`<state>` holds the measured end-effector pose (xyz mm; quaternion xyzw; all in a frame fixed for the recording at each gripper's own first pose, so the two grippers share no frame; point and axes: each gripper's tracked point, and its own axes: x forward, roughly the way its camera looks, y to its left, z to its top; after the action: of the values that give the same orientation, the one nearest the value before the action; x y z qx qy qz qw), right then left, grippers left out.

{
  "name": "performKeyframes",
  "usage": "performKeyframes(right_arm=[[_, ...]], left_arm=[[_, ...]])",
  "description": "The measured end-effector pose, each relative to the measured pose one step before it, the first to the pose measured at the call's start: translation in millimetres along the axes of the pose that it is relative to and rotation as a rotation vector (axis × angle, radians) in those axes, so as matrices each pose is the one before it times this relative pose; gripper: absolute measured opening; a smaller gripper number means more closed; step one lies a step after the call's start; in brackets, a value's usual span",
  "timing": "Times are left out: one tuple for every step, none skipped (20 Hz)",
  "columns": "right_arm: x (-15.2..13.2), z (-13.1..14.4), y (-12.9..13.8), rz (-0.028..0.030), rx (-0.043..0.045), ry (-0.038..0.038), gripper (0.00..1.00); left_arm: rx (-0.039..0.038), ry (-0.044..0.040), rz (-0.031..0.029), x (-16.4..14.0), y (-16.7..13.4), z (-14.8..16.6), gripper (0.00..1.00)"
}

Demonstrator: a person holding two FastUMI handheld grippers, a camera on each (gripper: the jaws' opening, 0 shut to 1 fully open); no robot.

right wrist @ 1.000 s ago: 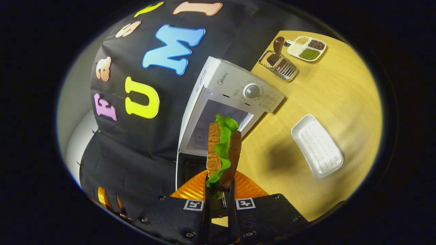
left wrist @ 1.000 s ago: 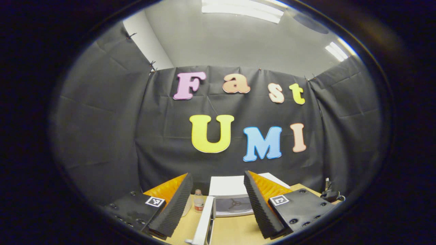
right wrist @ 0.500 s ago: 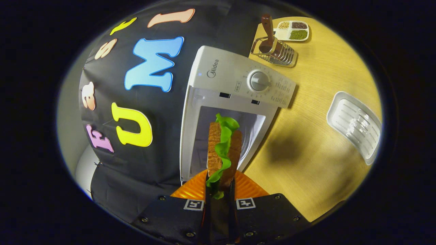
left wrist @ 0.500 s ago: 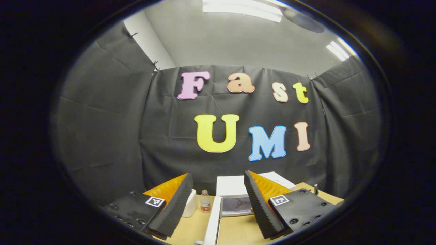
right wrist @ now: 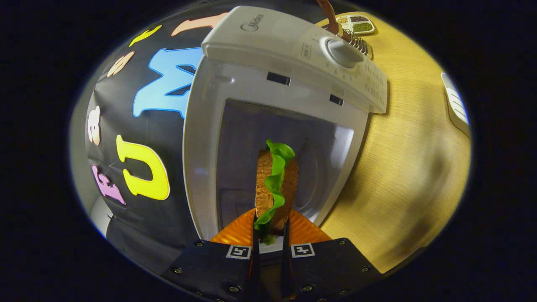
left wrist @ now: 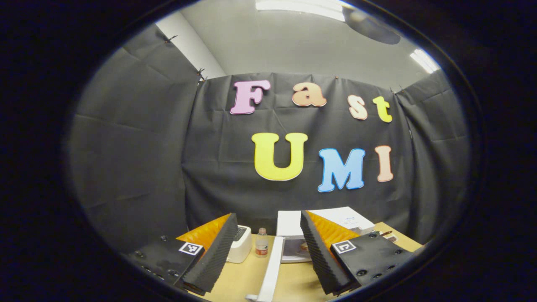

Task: Open the microwave oven with the left hand, put the food in, and close the microwave oven.

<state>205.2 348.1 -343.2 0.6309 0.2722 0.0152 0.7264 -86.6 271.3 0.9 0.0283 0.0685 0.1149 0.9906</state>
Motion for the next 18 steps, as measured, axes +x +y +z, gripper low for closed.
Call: performKeyframes(right_arm=[[9.60,-0.58,-0.08,-0.00428,0.02199,-0.01628,0.20],[8.75,-0.85,-0.55,-0.00200,0.01662,-0.01660,0.20],[7.02,-0.09,-1.69,-0.00415,0.00973,-0.01858,0.20],[7.15,0.55,-1.89,-0.00618,0.00934,-0.02191,0.21],[7.88,0.82,-0.70,-0.00388,0.00730,-0.02247,0.21],[8.02,0.10,-2.31,-0.00892,0.01242,-0.01893,0.21],[8.90,-1.09,-1.94,-0.01225,0.00862,-0.01373,0.20],[8.30,-1.00,-2.23,-0.01599,0.00636,-0.01143,0.20],[6.23,-1.24,0.53,-0.00119,0.00654,-0.01064,0.20],[6.12,-0.26,0.72,0.00103,0.00565,-0.01134,0.21],[6.81,-0.98,0.79,0.00125,0.00218,-0.00734,0.21],[6.23,-1.67,0.90,-0.00364,0.00182,-0.00146,0.20],[0.62,-2.33,0.13,-0.00616,0.00495,0.00155,0.20],[1.31,-0.53,0.31,-0.00285,0.00361,-0.00028,0.20],[-0.05,-0.15,-0.60,-0.00700,-0.00276,0.00028,0.20],[-0.60,-2.36,-3.56,-0.02078,-0.00744,0.01716,0.29],[-0.82,-2.60,-4.97,-0.02964,-0.00693,0.02512,0.31],[0.01,-1.89,-7.42,-0.02850,-0.00887,0.02107,0.40]], left_arm=[[0.00621,0.01375,0.00881,1.95,5.26,-4.85,0.96],[0.00324,0.01648,0.00761,2.26,3.65,-3.95,0.96],[0.00266,0.01205,0.00858,0.61,3.60,-3.33,0.96],[0.00312,0.00947,0.00729,0.47,3.51,-1.92,0.96],[0.00303,0.00571,0.00813,1.60,2.02,-0.23,0.96],[0.00077,0.00364,0.01154,0.62,4.56,-1.57,0.96],[-0.00284,0.00428,0.00572,0.46,3.57,-0.11,0.96],[-0.00325,0.00574,0.00681,2.91,2.43,-1.03,0.96],[-0.00403,0.00721,0.00667,1.27,2.75,-2.57,0.96],[-0.00366,0.00554,0.00467,1.25,2.22,-1.06,0.96],[-0.00226,0.00564,0.00504,1.39,1.88,-1.27,0.94],[0.00022,0.00067,0.00349,-0.99,2.00,-0.45,0.96],[0.00160,-0.00291,0.00322,0.51,1.57,1.28,0.94],[0.00124,-0.00172,0.00247,0.27,1.09,1.87,0.96],[-0.00138,0.00076,0.00111,1.34,0.04,0.64,0.96],[-0.00367,-0.00116,-0.00055,0.14,-0.56,0.93,0.96],[-0.00339,-0.00440,-0.00404,-0.32,-0.70,1.59,0.94],[-0.00128,-0.00620,-0.00501,0.39,-1.74,1.55,0.96]])
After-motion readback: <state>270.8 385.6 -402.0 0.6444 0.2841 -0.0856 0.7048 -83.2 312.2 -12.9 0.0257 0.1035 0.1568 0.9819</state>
